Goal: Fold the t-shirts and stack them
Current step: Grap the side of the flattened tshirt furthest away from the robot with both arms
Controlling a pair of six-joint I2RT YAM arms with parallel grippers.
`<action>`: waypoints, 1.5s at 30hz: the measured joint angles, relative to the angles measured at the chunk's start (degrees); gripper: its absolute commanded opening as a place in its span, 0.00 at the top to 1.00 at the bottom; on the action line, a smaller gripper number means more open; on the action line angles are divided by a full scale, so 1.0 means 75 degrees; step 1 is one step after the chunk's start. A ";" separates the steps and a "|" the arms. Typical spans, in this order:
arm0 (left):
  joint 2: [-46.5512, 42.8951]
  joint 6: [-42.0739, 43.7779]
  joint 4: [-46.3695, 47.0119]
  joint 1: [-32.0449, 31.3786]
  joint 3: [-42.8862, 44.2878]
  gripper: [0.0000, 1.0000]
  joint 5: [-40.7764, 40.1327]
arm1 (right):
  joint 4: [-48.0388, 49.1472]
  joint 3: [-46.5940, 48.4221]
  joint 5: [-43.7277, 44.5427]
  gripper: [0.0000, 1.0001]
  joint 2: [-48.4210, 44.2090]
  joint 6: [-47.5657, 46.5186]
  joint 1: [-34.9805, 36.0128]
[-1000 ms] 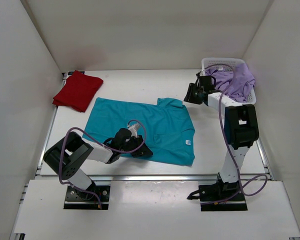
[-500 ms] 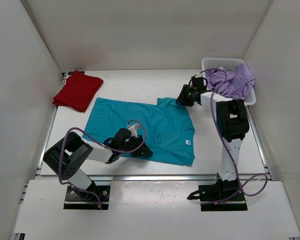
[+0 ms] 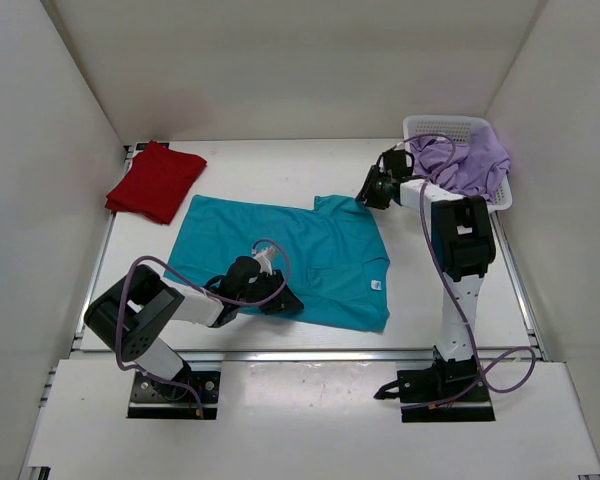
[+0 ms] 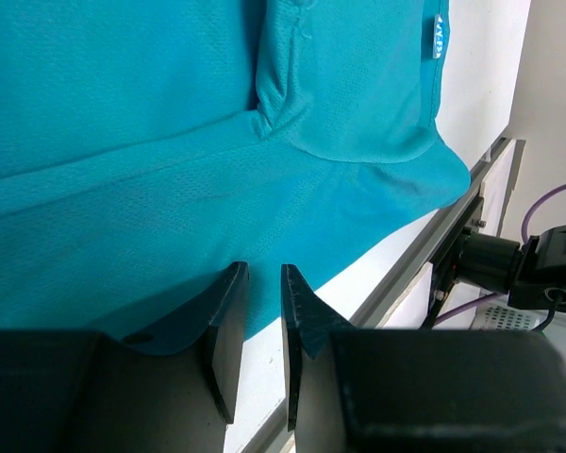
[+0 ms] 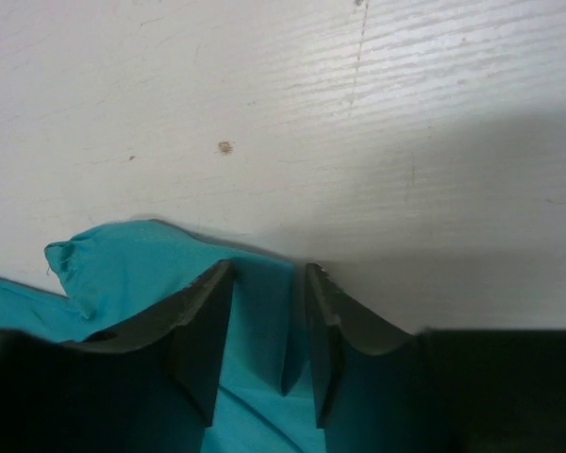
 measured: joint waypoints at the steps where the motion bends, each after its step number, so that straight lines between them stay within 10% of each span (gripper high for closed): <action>1: 0.0000 0.0000 -0.0003 0.0020 0.0000 0.67 0.0000 | -0.0111 0.0146 -0.0012 0.74 0.0079 -0.0032 0.0009; 6: -0.0023 0.0000 -0.0015 0.0082 0.0000 0.67 -0.0003 | -0.0047 0.0414 -0.0192 1.00 0.0361 -0.0058 0.0047; 16: -0.0117 -0.0003 -0.0052 0.0169 -0.0041 0.67 -0.0009 | 0.1370 -0.0458 0.0035 1.00 -0.0149 -0.1160 0.0335; 24: -0.0219 0.0000 -0.0117 0.0399 -0.0055 0.67 -0.0029 | 0.1174 -0.0793 0.0181 0.63 -0.0592 -0.1145 0.0152; 45: -0.0726 0.0029 -0.0358 0.1093 0.0009 0.66 -0.0108 | -0.0831 0.1582 -0.1180 0.63 0.0921 -0.0810 -0.0396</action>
